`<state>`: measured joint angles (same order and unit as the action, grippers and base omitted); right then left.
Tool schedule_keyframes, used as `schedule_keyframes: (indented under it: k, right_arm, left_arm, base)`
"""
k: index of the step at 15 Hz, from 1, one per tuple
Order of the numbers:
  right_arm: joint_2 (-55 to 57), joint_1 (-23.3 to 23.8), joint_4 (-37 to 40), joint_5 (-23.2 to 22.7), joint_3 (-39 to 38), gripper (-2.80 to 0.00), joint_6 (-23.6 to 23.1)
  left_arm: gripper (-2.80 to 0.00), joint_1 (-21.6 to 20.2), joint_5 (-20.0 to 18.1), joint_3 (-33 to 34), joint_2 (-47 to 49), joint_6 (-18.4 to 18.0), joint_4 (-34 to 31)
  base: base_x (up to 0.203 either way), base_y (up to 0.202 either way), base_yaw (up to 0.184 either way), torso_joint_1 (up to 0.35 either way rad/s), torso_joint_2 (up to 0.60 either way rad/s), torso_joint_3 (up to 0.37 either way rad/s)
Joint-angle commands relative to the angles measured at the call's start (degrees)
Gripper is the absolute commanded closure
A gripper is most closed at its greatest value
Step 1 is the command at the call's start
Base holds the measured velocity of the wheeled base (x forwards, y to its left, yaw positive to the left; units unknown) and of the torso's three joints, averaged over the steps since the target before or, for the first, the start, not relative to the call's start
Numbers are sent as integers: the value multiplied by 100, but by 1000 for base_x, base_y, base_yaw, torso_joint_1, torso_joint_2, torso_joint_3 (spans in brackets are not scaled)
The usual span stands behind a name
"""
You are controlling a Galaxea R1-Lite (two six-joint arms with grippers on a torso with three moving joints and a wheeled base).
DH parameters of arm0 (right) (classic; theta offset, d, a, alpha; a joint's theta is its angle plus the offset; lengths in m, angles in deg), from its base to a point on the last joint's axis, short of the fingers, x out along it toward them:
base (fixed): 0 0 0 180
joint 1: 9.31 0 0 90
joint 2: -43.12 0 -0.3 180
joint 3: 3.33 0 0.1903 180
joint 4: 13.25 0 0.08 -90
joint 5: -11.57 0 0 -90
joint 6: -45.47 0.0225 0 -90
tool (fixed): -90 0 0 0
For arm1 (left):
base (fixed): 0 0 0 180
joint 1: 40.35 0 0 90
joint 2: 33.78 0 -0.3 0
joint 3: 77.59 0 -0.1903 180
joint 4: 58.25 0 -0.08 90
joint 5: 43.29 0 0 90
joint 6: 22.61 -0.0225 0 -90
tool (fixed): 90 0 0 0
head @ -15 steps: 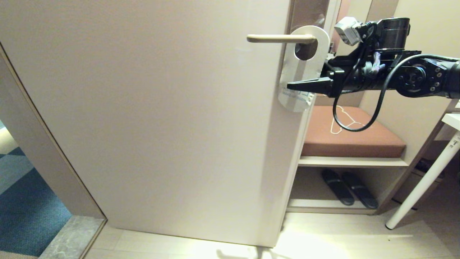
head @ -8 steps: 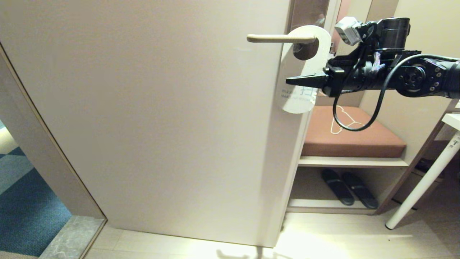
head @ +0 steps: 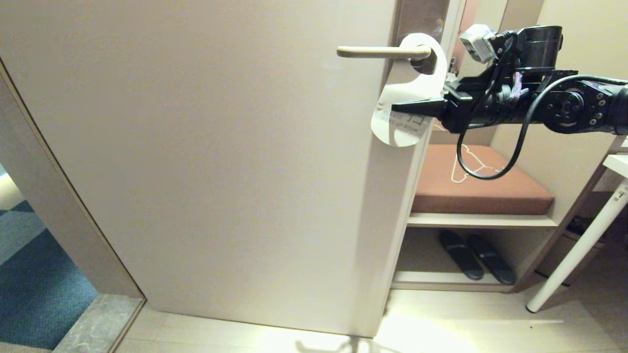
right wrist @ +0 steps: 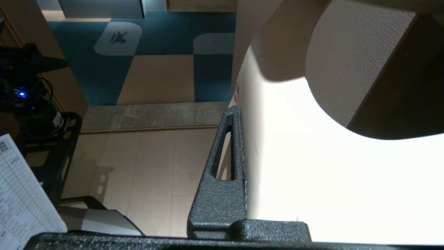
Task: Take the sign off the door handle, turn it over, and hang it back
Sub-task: Take down the sign
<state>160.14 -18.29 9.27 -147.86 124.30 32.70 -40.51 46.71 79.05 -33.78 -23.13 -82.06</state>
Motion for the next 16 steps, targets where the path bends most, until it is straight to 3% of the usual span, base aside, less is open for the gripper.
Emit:
schedule_keyframes:
  k: [1, 16]
  right_arm:
    - [-50, 10, -3, -36, -163, 0, -28]
    - [-232, 14, -276, 298, -794, 0, -94]
  left_arm:
    - [0, -2, 0, 0, 9, 0, 0]
    - [0, -2, 0, 0, 9, 0, 0]
  base:
    - [0, 0, 0, 0, 0, 0]
    - [0, 0, 0, 0, 0, 0]
